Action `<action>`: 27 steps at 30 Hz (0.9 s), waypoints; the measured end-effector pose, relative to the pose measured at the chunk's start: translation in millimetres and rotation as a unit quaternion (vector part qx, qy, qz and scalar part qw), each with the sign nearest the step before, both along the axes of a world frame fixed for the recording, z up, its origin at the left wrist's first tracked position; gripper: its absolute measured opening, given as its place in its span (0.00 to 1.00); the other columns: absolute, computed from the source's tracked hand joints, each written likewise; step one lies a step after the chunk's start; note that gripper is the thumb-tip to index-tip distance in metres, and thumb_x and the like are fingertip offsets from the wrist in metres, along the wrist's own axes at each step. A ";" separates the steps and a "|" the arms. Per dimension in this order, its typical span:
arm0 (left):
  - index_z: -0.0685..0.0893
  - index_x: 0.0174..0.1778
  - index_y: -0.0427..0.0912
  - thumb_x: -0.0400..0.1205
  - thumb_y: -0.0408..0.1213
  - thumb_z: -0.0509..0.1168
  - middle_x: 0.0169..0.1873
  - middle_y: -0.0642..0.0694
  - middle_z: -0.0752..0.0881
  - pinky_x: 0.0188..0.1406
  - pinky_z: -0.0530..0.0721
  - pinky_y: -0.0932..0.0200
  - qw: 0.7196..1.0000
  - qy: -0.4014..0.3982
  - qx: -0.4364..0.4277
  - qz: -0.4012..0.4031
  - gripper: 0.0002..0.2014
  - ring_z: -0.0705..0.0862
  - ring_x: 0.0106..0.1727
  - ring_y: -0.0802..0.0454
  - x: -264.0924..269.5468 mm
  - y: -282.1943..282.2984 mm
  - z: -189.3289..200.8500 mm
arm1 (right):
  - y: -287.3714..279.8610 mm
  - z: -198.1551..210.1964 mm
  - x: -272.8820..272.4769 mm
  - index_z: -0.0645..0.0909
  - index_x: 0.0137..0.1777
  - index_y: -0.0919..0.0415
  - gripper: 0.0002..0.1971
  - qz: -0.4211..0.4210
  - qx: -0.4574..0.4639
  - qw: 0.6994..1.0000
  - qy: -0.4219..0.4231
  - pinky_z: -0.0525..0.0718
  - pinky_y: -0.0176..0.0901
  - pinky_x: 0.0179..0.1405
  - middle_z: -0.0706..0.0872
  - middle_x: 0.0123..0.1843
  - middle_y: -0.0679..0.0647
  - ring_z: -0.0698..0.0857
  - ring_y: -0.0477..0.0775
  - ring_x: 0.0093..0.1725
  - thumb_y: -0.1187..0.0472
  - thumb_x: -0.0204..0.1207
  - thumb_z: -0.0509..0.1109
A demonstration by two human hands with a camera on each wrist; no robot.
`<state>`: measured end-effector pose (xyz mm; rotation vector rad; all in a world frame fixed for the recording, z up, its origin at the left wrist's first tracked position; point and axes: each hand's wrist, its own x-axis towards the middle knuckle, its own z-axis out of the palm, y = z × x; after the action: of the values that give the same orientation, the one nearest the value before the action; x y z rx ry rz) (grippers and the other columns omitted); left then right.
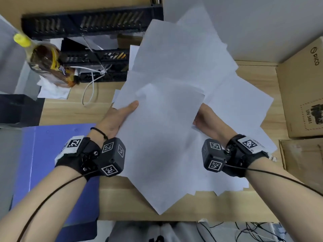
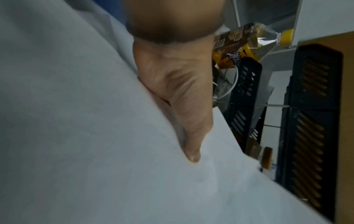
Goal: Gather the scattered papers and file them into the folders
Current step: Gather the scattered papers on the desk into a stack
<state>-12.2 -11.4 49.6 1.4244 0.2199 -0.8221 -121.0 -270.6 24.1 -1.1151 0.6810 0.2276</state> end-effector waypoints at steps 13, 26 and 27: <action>0.82 0.66 0.48 0.68 0.52 0.79 0.58 0.52 0.89 0.64 0.82 0.51 0.990 -0.061 0.084 -0.091 0.31 0.87 0.60 0.53 -7.7 16.1 1.7 | 17.8 40.8 -5.4 0.80 0.70 0.57 0.18 0.097 -0.084 0.990 -0.061 0.85 0.55 0.62 0.89 0.63 0.56 0.88 0.59 0.63 0.64 0.80 0.70; 0.82 0.64 0.50 0.73 0.42 0.78 0.58 0.50 0.89 0.65 0.82 0.48 0.959 -0.152 0.041 -0.234 0.23 0.87 0.61 0.54 -10.3 6.9 36.1 | 22.8 70.4 -49.2 0.81 0.66 0.68 0.17 0.045 -0.189 0.975 -0.103 0.87 0.44 0.54 0.90 0.59 0.59 0.90 0.58 0.59 0.69 0.78 0.72; 0.84 0.60 0.51 0.74 0.39 0.77 0.56 0.50 0.89 0.63 0.83 0.53 0.955 -0.180 0.047 -0.231 0.19 0.87 0.59 0.56 -11.9 1.9 38.5 | 21.6 72.8 -51.0 0.81 0.67 0.67 0.17 0.039 -0.192 0.975 -0.101 0.87 0.44 0.54 0.90 0.60 0.59 0.89 0.58 0.59 0.69 0.78 0.72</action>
<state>-24.1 -9.5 88.1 1.7164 -0.3734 -0.9162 -172.0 -249.0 96.9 -1.5141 0.5100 0.0471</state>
